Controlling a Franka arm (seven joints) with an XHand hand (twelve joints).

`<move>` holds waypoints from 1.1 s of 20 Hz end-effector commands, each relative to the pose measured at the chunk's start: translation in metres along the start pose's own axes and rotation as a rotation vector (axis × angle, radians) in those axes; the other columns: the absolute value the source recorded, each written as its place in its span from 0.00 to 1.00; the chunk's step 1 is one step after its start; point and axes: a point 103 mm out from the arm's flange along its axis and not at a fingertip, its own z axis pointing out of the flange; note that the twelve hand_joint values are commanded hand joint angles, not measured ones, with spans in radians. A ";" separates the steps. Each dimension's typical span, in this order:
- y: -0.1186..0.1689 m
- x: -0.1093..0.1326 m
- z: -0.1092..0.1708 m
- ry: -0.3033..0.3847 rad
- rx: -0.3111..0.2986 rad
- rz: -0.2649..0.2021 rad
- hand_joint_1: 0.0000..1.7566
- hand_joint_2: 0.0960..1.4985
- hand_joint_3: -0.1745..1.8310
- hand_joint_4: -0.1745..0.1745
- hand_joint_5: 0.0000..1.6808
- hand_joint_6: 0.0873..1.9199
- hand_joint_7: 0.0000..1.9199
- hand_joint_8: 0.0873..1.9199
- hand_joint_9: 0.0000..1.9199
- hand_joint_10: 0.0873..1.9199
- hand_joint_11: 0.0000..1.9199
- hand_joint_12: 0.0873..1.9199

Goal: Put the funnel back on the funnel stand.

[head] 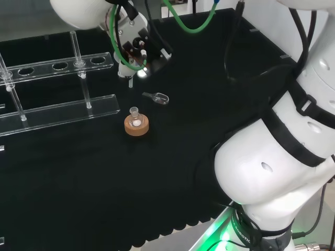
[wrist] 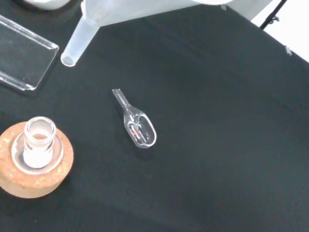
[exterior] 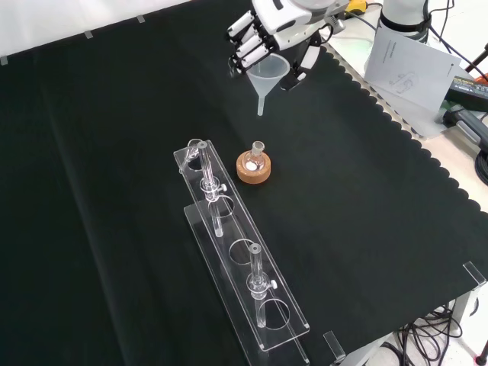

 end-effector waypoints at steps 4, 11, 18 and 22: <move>0.005 -0.006 -0.033 -0.049 -0.042 0.013 0.45 0.48 0.34 0.42 0.39 0.26 0.36 0.34 0.56 0.20 0.27 0.67; 0.028 -0.018 -0.051 -0.058 -0.066 0.025 0.45 0.48 0.34 0.42 0.38 0.27 0.36 0.34 0.56 0.21 0.27 0.67; 0.063 -0.015 -0.065 -0.044 -0.090 -0.002 0.45 0.48 0.34 0.41 0.37 0.27 0.36 0.34 0.56 0.21 0.27 0.67; 0.083 -0.012 -0.072 -0.044 -0.097 -0.008 0.45 0.48 0.35 0.41 0.37 0.27 0.36 0.34 0.56 0.21 0.27 0.67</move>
